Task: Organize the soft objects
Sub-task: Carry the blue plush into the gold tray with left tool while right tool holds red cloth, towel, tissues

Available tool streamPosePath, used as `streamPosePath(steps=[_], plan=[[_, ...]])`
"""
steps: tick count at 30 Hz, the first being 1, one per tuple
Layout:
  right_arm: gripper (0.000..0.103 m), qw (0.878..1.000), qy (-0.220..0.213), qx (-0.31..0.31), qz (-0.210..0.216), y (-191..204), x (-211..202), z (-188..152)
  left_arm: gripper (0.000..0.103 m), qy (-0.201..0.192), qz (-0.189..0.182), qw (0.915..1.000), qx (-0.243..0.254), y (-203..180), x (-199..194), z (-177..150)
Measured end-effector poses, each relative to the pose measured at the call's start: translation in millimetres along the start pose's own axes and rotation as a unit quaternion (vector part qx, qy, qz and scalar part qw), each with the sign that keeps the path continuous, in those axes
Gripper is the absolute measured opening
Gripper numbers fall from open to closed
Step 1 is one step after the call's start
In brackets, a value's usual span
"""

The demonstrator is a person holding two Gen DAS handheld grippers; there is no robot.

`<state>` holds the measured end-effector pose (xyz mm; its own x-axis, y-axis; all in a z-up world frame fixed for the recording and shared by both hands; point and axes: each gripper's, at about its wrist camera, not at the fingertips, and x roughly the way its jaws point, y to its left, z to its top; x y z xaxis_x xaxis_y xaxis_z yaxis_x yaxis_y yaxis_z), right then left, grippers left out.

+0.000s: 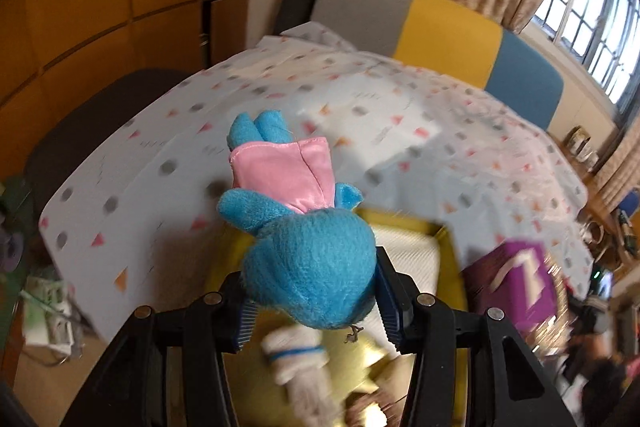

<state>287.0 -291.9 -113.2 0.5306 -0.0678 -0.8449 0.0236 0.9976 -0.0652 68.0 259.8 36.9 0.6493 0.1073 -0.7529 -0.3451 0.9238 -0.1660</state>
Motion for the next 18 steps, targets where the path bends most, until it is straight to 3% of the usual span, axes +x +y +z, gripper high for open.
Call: streamPosePath(steps=[6, 13, 18], plan=[[0.041, 1.000, 0.012, -0.025, -0.008, 16.8, -6.7, -7.5, 0.052, 0.008, 0.029, 0.9995, 0.007, 21.9, 7.6, -44.6], [0.041, 0.999, 0.018, -0.036, 0.004, 34.3, -18.8, -25.6, 0.052, -0.029, 0.068, 0.9962, 0.046, 27.3, 3.0, -68.5], [0.041, 0.999, 0.015, -0.044, -0.004, 46.0, -26.7, -39.3, 0.053, -0.026, 0.055, 0.9973, 0.041, 34.5, 6.1, -80.2]])
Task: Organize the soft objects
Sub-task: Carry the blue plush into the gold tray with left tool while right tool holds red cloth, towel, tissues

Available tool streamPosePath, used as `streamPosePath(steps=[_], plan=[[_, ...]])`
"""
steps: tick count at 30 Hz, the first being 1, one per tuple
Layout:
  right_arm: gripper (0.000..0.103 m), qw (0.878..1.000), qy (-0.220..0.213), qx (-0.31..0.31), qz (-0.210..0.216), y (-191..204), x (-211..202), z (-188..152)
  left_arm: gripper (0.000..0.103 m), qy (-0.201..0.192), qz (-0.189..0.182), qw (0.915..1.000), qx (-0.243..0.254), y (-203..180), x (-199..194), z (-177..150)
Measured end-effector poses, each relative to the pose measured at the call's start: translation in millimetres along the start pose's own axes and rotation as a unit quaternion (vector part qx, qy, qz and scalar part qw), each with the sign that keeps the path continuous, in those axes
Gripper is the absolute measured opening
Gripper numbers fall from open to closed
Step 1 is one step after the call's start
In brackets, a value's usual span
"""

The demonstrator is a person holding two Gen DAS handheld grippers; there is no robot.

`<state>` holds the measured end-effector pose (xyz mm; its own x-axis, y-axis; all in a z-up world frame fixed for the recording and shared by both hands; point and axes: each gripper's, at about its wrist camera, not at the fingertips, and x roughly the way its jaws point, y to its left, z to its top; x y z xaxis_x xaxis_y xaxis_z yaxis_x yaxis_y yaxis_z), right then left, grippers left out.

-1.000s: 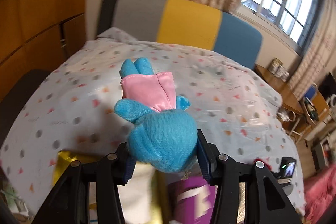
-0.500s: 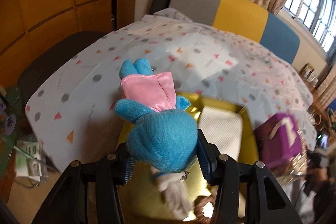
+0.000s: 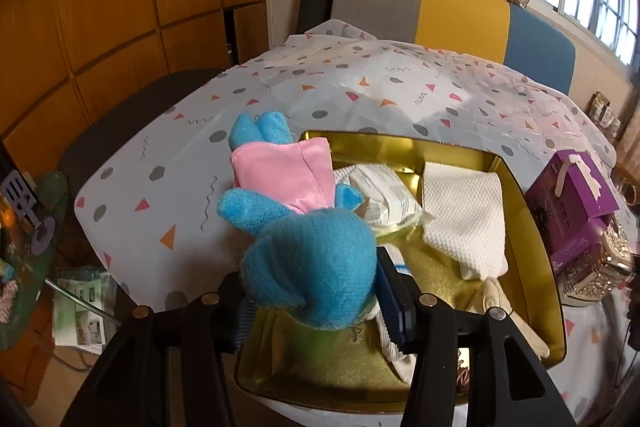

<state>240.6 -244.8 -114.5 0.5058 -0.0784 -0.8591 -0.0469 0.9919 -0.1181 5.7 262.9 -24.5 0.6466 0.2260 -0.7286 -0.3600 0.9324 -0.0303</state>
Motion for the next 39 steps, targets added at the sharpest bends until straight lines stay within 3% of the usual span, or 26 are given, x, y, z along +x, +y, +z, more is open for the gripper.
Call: streamPosePath(steps=[16, 21, 24, 27, 34, 39], plan=[[0.041, 1.000, -0.017, -0.003, -0.015, 15.4, -12.8, -22.5, 0.059, 0.044, -0.023, 0.9987, -0.011, 10.0, 20.8, -28.7], [0.041, 1.000, -0.030, -0.005, -0.004, 12.7, -14.3, -25.8, 0.066, 0.056, -0.028, 0.9979, -0.016, 11.4, 25.7, -34.1], [0.041, 0.999, -0.037, -0.005, 0.003, 10.8, -14.6, -27.5, 0.078, 0.052, -0.035, 0.9978, -0.022, 13.0, 22.8, -33.5], [0.041, 0.999, -0.037, -0.009, 0.002, 11.3, -14.4, -27.1, 0.083, 0.046, -0.036, 0.9980, -0.023, 10.2, 17.6, -32.7], [0.041, 0.999, -0.036, -0.005, 0.000, 11.7, -14.3, -26.3, 0.084, 0.011, -0.033, 0.9993, -0.010, 0.7, -2.9, -24.2], [0.041, 0.999, -0.034, 0.001, -0.001, 11.2, -14.7, -25.6, 0.090, -0.008, -0.035, 0.9993, 0.004, -13.2, -20.0, -14.8]])
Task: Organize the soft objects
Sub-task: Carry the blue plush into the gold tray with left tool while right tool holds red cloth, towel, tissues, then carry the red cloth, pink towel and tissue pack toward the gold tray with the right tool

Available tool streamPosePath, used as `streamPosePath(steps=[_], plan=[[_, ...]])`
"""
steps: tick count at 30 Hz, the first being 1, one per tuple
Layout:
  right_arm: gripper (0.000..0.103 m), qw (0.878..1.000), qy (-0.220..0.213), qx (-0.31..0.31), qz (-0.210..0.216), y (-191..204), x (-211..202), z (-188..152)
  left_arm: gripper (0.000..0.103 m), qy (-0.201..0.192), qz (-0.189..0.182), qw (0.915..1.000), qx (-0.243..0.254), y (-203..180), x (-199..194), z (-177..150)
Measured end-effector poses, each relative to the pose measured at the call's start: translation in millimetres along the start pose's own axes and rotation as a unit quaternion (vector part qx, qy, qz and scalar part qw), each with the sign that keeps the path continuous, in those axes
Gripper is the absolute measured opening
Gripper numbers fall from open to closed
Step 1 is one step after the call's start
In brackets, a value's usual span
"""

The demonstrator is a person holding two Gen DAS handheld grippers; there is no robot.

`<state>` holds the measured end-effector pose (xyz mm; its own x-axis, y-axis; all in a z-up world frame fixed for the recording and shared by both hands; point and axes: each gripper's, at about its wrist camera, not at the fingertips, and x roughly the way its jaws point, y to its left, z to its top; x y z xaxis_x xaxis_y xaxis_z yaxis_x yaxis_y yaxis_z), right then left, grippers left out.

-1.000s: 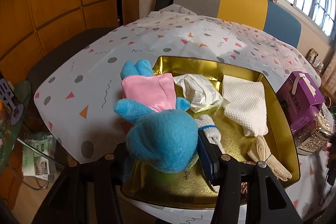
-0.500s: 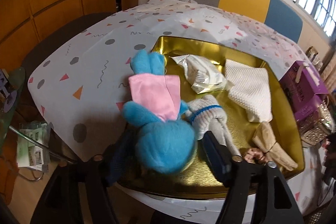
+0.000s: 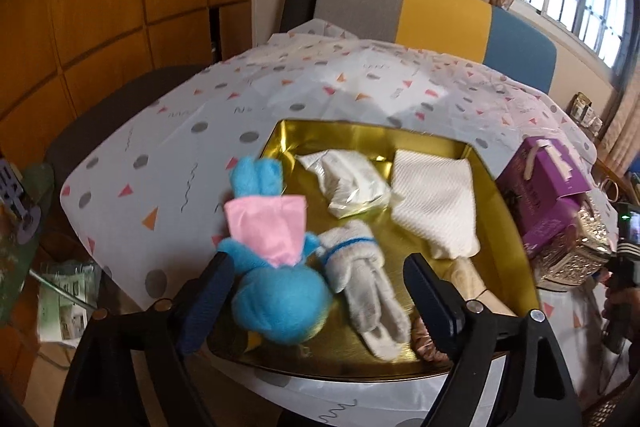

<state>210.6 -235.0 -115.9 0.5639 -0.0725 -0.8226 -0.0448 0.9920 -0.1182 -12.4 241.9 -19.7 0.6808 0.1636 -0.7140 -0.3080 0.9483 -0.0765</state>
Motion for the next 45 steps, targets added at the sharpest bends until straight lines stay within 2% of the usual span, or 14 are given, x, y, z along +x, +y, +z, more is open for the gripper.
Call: streamPosePath(steps=[3, 8, 13, 20, 25, 31, 35, 40, 45], plan=[[0.041, 1.000, -0.002, 0.000, -0.002, 0.2, 0.8, 0.4, 0.096, -0.014, 0.001, 0.9999, 0.008, -9.7, -11.4, 5.0], [0.041, 1.000, -0.003, 0.000, -0.004, 0.6, 1.0, -0.3, 0.096, -0.017, -0.001, 0.9996, 0.021, -21.5, -17.1, 5.6], [0.041, 1.000, -0.003, 0.003, -0.004, 0.0, 0.3, -0.3, 0.096, -0.012, -0.001, 0.9993, 0.034, -37.7, -15.4, -1.2], [0.041, 1.000, 0.004, 0.021, 0.007, -5.8, 2.1, 4.7, 0.102, 0.001, -0.007, 0.9974, 0.072, -67.7, -9.2, -16.7], [0.030, 0.998, 0.002, 0.055, 0.024, -14.9, 1.6, 9.3, 0.103, 0.004, -0.014, 0.9955, 0.093, -80.5, -9.1, -22.1], [0.028, 0.994, -0.009, 0.097, 0.048, -30.5, -6.4, 17.4, 0.103, 0.008, -0.022, 0.9950, 0.097, -82.5, -7.5, -23.6], [0.028, 0.990, -0.014, 0.123, 0.070, -39.7, -15.7, 32.0, 0.103, 0.012, -0.028, 0.9951, 0.094, -81.1, -5.8, -25.7], [0.028, 0.992, -0.032, 0.094, 0.072, -31.6, -38.0, 61.6, 0.103, 0.015, -0.037, 0.9955, 0.086, -77.2, -4.4, -27.7], [0.028, 0.991, -0.077, 0.070, 0.087, -8.9, -78.7, 98.6, 0.103, 0.016, -0.042, 0.9959, 0.079, -72.2, -4.0, -28.6]])
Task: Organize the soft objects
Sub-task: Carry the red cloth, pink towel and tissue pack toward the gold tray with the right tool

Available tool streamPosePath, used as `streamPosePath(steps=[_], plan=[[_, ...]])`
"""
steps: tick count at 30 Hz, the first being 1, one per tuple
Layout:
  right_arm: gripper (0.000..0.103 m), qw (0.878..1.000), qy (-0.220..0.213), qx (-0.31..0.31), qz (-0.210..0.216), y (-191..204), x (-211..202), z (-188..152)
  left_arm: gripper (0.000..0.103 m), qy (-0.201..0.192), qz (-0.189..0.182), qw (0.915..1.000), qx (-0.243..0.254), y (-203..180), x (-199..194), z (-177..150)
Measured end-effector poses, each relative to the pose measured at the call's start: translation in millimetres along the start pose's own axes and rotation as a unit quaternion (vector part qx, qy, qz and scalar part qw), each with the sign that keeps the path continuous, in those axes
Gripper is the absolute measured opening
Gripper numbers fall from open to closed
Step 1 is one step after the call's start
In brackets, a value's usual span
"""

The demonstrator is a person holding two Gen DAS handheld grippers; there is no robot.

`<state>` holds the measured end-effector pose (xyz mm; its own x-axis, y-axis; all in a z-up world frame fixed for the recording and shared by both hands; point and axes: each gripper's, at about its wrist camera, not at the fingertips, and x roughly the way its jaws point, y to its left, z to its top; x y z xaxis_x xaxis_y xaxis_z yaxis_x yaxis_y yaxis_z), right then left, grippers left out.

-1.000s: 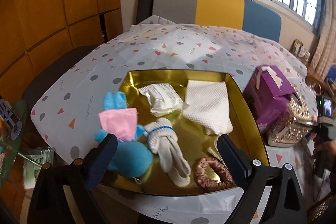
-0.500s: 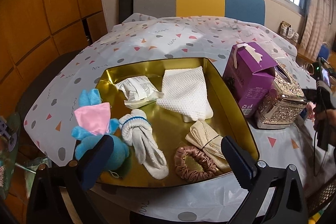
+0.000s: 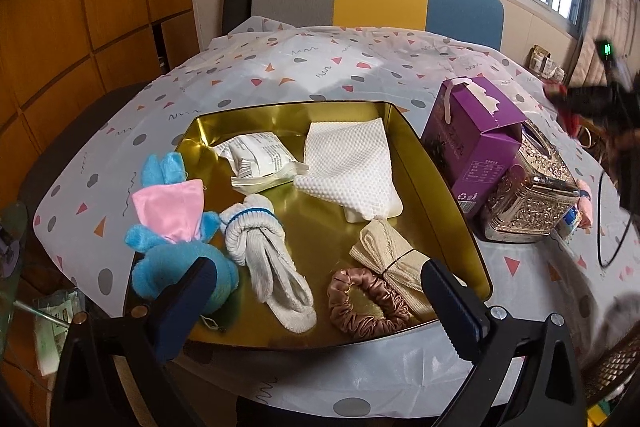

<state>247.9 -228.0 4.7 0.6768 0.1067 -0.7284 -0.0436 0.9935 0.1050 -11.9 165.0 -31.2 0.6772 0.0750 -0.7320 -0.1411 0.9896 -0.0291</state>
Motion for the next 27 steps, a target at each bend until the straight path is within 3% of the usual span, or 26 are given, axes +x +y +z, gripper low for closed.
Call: streamPosePath(steps=[5, 10, 18, 27], plan=[[0.028, 0.997, -0.046, -0.038, 0.051, 60.9, -35.1, 28.4, 0.103, -0.005, 0.003, 0.9999, -0.014, 8.4, -2.2, 0.0], [0.028, 0.989, -0.067, -0.077, 0.111, 129.1, -56.9, 29.7, 0.103, -0.006, 0.013, 0.9997, -0.021, 14.7, -3.8, -0.9], [0.028, 0.963, -0.066, -0.159, 0.208, 235.2, -82.7, -11.1, 0.103, -0.006, 0.030, 0.9988, -0.037, 30.0, -4.9, -2.7], [0.028, 0.942, -0.030, -0.212, 0.258, 273.6, -85.3, -61.1, 0.103, -0.005, 0.045, 0.9975, -0.054, 45.3, -5.3, -4.5]])
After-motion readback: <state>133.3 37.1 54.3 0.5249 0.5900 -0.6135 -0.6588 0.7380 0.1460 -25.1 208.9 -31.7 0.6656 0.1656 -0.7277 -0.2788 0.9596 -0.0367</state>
